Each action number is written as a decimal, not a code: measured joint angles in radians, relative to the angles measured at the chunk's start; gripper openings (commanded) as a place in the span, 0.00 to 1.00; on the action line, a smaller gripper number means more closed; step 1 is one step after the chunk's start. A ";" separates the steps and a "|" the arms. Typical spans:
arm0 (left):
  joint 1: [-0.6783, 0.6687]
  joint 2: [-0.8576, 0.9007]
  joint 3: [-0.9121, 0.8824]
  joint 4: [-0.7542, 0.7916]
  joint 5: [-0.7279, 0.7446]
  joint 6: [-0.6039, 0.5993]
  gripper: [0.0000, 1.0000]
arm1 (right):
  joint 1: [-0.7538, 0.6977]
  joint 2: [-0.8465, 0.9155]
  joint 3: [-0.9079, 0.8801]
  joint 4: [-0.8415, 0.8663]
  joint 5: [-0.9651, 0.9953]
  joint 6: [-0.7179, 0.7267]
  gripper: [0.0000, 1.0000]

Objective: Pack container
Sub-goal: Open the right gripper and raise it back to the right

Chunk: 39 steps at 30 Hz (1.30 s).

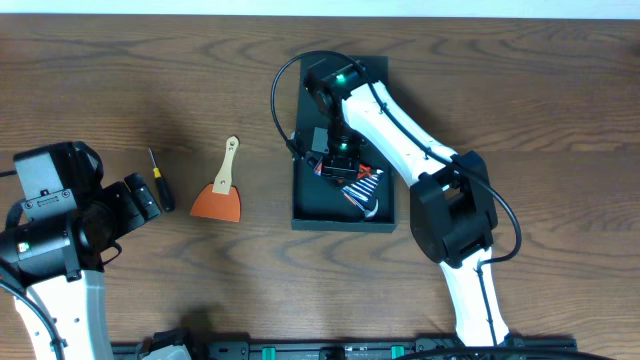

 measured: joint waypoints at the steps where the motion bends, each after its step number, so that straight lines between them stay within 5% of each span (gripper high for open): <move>1: 0.000 0.000 0.000 0.000 0.000 0.000 0.98 | 0.000 0.000 0.000 0.000 0.001 0.003 0.68; 5: 0.000 0.000 0.000 0.002 0.009 0.016 0.98 | 0.000 -0.001 0.000 -0.020 -0.008 0.029 0.75; 8: -0.007 0.000 0.000 0.021 0.058 0.063 0.98 | 0.000 -0.015 0.008 -0.042 -0.013 0.066 0.99; 17: -0.167 0.084 0.188 0.021 0.169 0.222 0.98 | -0.034 -0.311 0.138 0.014 0.093 0.288 0.99; 24: -0.277 0.352 0.283 0.056 0.172 0.357 0.98 | -0.263 -0.562 0.174 0.062 0.153 0.552 0.99; 32: -0.304 0.637 0.283 0.159 0.164 0.447 0.99 | -0.610 -0.568 0.173 0.018 0.173 0.805 0.99; 39: -0.314 0.800 0.283 0.190 0.160 0.478 0.98 | -0.755 -0.529 0.173 0.015 0.169 0.860 0.99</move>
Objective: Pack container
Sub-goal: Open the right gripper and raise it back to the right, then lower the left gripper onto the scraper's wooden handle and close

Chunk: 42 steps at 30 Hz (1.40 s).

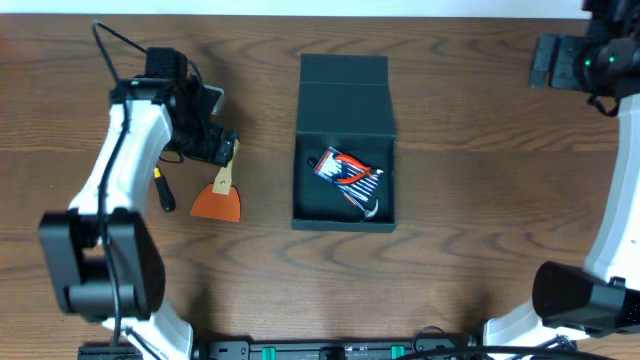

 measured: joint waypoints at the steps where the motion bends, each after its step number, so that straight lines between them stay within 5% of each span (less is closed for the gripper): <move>1: -0.002 0.023 0.000 0.006 -0.002 0.001 0.98 | -0.007 0.005 0.000 0.000 -0.001 0.002 0.99; 25: -0.065 0.155 0.000 0.134 -0.166 -0.111 0.98 | -0.027 0.167 0.000 0.021 -0.011 0.005 0.99; 42: -0.082 0.233 0.000 0.146 -0.152 -0.115 0.98 | -0.027 0.169 0.000 0.035 -0.011 -0.005 0.99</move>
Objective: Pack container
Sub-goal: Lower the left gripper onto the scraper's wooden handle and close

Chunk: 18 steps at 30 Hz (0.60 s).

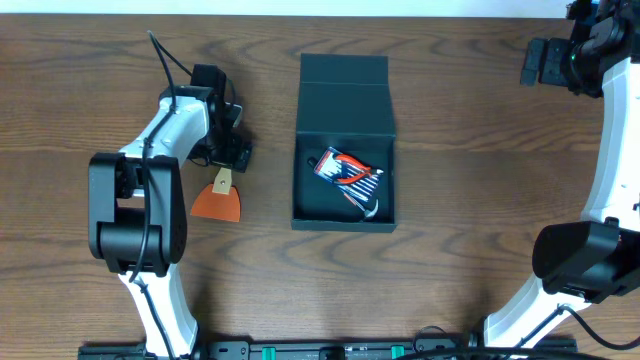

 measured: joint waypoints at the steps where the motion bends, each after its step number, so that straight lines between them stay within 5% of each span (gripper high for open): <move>1: -0.001 0.000 0.000 0.000 0.002 0.000 0.99 | 0.000 0.000 0.000 0.000 0.000 -0.001 0.99; 18: -0.001 0.000 -0.014 0.000 0.044 -0.015 0.99 | 0.000 0.000 0.000 0.000 0.000 -0.012 0.99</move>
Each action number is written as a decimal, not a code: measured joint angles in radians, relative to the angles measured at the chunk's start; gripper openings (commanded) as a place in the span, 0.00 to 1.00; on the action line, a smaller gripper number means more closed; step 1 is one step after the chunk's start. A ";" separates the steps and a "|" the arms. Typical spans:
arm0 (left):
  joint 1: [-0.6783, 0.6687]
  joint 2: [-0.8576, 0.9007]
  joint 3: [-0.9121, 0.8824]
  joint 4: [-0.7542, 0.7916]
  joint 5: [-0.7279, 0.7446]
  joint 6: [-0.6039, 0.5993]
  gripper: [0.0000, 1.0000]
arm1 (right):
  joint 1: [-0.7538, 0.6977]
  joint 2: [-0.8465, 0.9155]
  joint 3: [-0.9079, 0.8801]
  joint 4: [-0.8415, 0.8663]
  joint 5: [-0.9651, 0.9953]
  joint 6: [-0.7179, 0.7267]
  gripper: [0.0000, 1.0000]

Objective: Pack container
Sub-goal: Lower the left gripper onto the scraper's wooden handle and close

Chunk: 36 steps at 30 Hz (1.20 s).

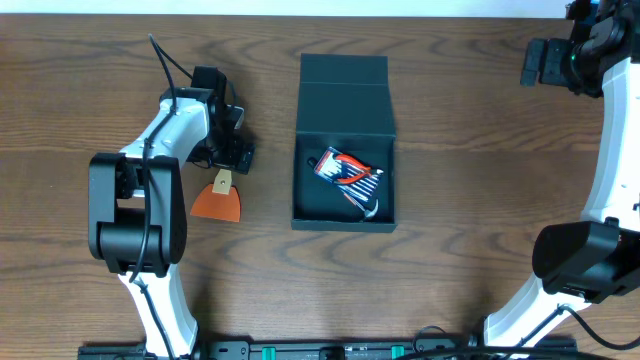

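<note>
An orange scraper (215, 204) with a wooden handle (223, 181) lies left of the black box (302, 190). My left gripper (238, 156) is down over the top end of that handle, hiding it; how its jaws stand does not show. The box is open, its lid (343, 80) folded back behind it. Inside lies a red-and-blue pack of pliers (349, 174). My right gripper (533, 63) is far off at the table's back right corner, open and holding nothing.
The left arm's lower link (135, 210) stretches over the table left of the scraper and covers what lies under it. The right arm (610, 150) runs down the right edge. Bare wooden table (470, 200) lies between the box and the right arm.
My left gripper has shifted very slightly on the scraper's handle end. The scraper, the box and the right arm have not moved.
First my right gripper was down inside the box at the pliers pack, and my left sat at the far left beside a screwdriver. Then the right had withdrawn to the back right corner, pliers left in the box, and the left was at the scraper's handle, where it stays.
</note>
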 measured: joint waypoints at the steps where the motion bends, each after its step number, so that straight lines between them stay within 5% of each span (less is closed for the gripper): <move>1: 0.000 0.000 0.000 0.000 0.000 -0.001 0.98 | 0.000 0.000 0.000 0.000 0.000 -0.001 0.99; 5: 0.000 0.000 0.000 0.000 0.001 -0.009 0.99 | 0.000 0.000 0.000 0.000 0.000 -0.005 0.99; 19: 0.000 0.000 -0.001 -0.002 0.000 -0.034 0.47 | 0.000 0.000 0.000 0.000 0.000 -0.009 0.99; 25: 0.000 0.000 -0.001 -0.002 0.000 -0.034 0.38 | 0.000 0.000 0.000 0.000 0.000 -0.011 0.99; 31: 0.000 -0.001 -0.001 -0.003 0.004 -0.039 0.13 | 0.000 0.000 0.000 0.000 0.000 -0.011 0.99; 36: 0.000 -0.004 -0.001 -0.010 0.015 -0.032 0.06 | 0.000 0.000 0.000 -0.001 0.000 -0.012 0.99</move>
